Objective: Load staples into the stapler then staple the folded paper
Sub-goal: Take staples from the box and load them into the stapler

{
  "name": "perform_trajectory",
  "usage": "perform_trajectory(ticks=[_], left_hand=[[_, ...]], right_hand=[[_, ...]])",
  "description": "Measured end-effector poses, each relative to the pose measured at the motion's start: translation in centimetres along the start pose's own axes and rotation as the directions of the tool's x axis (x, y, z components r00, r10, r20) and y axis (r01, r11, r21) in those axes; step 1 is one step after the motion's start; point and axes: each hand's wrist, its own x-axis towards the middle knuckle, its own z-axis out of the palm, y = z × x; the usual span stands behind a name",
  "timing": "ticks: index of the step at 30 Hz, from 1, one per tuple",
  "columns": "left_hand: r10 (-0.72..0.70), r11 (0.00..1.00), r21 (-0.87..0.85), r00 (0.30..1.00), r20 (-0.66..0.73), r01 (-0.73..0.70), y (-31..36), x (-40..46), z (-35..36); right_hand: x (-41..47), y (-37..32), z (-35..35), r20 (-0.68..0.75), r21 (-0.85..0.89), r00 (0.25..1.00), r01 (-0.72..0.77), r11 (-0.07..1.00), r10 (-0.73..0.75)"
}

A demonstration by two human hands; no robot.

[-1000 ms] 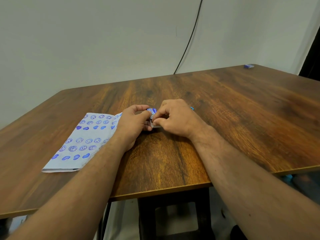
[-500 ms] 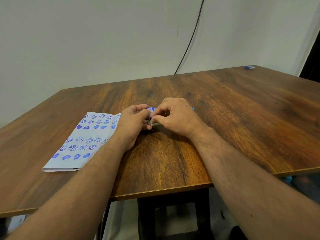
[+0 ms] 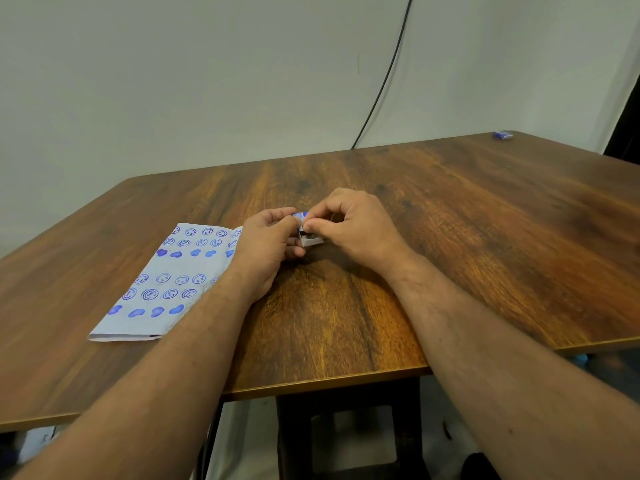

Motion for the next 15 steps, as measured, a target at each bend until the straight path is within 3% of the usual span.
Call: perform_trajectory(ticks=[7, 15], left_hand=[[-0.016, 1.0, 0.001, 1.0, -0.002, 0.016, 0.17, -0.21, 0.04], [-0.014, 0.995, -0.095, 1.0, 0.007, 0.014, 0.74, -0.8, 0.06]], right_hand=[[-0.28, -0.27, 0.0, 0.022, 0.072, 0.996, -0.085, 0.994, 0.084], [-0.06, -0.38, -0.15, -0.118, 0.264, 0.97, -0.176, 0.948, 0.213]])
